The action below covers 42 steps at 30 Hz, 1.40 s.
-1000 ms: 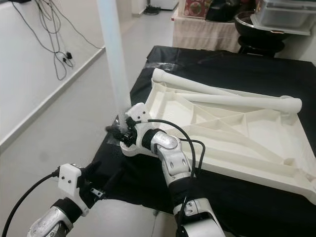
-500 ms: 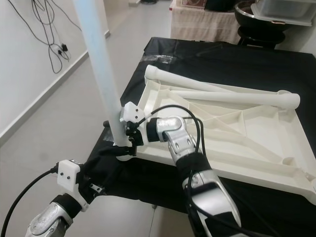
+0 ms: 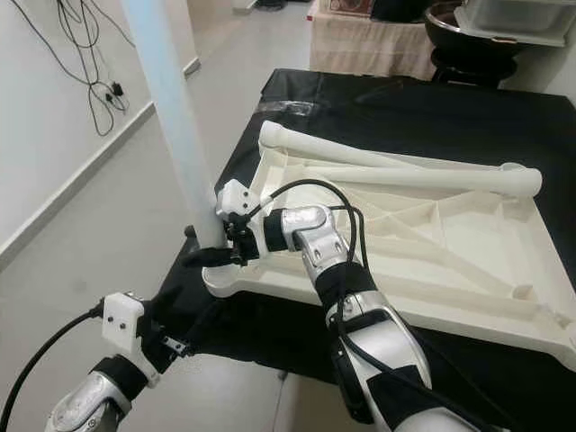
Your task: Building children table
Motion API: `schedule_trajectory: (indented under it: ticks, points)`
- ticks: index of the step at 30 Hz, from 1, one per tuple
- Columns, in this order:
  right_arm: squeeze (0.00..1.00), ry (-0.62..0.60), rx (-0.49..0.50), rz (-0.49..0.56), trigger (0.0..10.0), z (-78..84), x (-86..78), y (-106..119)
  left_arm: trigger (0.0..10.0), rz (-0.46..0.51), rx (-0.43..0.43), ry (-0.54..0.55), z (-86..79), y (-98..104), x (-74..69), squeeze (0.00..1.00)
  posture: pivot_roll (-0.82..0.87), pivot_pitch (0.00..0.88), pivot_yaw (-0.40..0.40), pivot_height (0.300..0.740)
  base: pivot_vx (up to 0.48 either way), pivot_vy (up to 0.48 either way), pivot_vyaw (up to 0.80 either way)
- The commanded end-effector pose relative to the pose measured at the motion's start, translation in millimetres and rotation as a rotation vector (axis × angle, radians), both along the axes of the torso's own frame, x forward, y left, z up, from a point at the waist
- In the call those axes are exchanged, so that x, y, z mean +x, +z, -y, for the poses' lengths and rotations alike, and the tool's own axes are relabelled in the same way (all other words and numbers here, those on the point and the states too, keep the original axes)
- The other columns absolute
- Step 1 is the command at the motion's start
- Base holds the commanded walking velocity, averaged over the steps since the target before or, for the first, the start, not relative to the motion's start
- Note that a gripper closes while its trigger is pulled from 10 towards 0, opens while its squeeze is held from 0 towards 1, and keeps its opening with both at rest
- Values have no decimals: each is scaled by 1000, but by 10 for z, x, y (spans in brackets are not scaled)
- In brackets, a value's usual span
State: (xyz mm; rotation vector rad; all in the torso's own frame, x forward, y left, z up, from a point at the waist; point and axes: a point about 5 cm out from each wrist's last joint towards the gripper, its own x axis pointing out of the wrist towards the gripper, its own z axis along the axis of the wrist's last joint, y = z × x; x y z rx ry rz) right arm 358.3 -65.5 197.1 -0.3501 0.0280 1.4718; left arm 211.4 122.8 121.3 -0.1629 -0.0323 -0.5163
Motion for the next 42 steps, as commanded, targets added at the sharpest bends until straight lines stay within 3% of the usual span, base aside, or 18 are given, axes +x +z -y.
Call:
schedule_trajectory:
  ticks: [1, 4, 5, 6, 7, 8, 9, 10, 13, 15, 17, 20, 21, 24, 25, 28, 33, 42]
  points:
    - [0, -97, -42, -18, 0, 208, -29, -216, 10000, -21, -1, -5, -14, -17, -24, 0, 60, 186, 21, 740, 0, 0, 0]
    - [0, -175, -52, -8, 0, 333, -43, -279, 10000, -22, -3, -8, -15, -15, -26, 0, 57, 189, 19, 740, 0, 0, 0]
    - [0, -326, -22, -19, 0, 421, -70, -374, 10000, -22, -5, -9, -18, -13, -31, 0, 50, 197, -1, 740, 0, 0, 0]
    - [0, -733, 97, -2, 0, 502, -80, -456, 10000, -21, -5, -7, -25, -7, -37, 0, 57, 199, -18, 740, 0, 0, 0]
    - [0, -733, 97, -2, 0, 502, -80, -456, 10000, -21, -5, -7, -25, -7, -37, 0, 57, 199, -18, 740, 0, 0, 0]
    - [0, -1086, 138, -64, 0, 664, -254, -618, 10000, -19, -6, -4, -42, 8, -32, 0, 65, 221, -6, 740, 0, 0, 0]
    - [0, -1086, 138, -64, 0, 664, -254, -618, 10000, -19, -6, -4, -42, 8, -32, 0, 65, 221, -6, 740, 0, 0, 0]
    - [0, -1194, 87, -102, 0, 703, -511, -792, 10000, -17, -7, 1, -61, 12, -25, 0, 31, 227, 22, 740, 0, 0, 0]
    - [0, -1211, 68, -87, 0, 704, -606, -795, 10000, -21, -17, 7, -74, 8, -6, 0, 18, 195, 25, 740, 0, 0, 0]
    - [0, -1141, 57, -65, 0, 632, -606, -767, 10000, -23, -19, 2, -76, 4, 14, 0, 26, 195, 19, 740, 0, 0, 0]
    - [0, -1050, 48, -40, 0, 474, -473, -724, 10000, -18, -1, -22, -52, -4, 53, 0, 32, 172, 13, 740, 0, 0, 0]
    - [0, -1032, 43, -38, 0, 425, -435, -717, 10000, -15, 6, -25, -48, -5, 62, 0, 32, 172, 13, 740, 0, 0, 0]
    - [0, -1021, 62, -24, 10000, 374, -390, -669, 10000, -11, 9, -12, -53, -7, 71, 0, 36, 166, 13, 740, 0, 0, 0]
    - [0, -1001, 95, -20, 10000, 328, -366, -626, 10000, -8, 11, 0, -59, -9, 79, 0, 40, 158, 7, 740, 0, 0, 0]
    - [1000, -1004, 137, -28, 10000, 282, -403, -577, 10000, -8, 17, 6, -64, -10, 86, 0, 42, 156, 5, 740, 0, 0, 0]
    - [1000, -1038, 212, -10, 10000, 285, -525, -495, 10000, -13, 46, 18, -85, -19, 102, 0, 38, 148, 11, 740, 0, 0, 0]
    - [1000, -1043, 245, -22, 10000, 322, -577, -499, 10000, -14, 63, 37, -104, -24, 113, 0, 33, 147, 14, 740, 0, 0, 0]
    - [988, -953, 343, -36, 10000, 497, -832, -547, 10000, -2, 136, 171, -221, -47, 194, 0, 5, 120, 27, 740, 0, 0, 0]
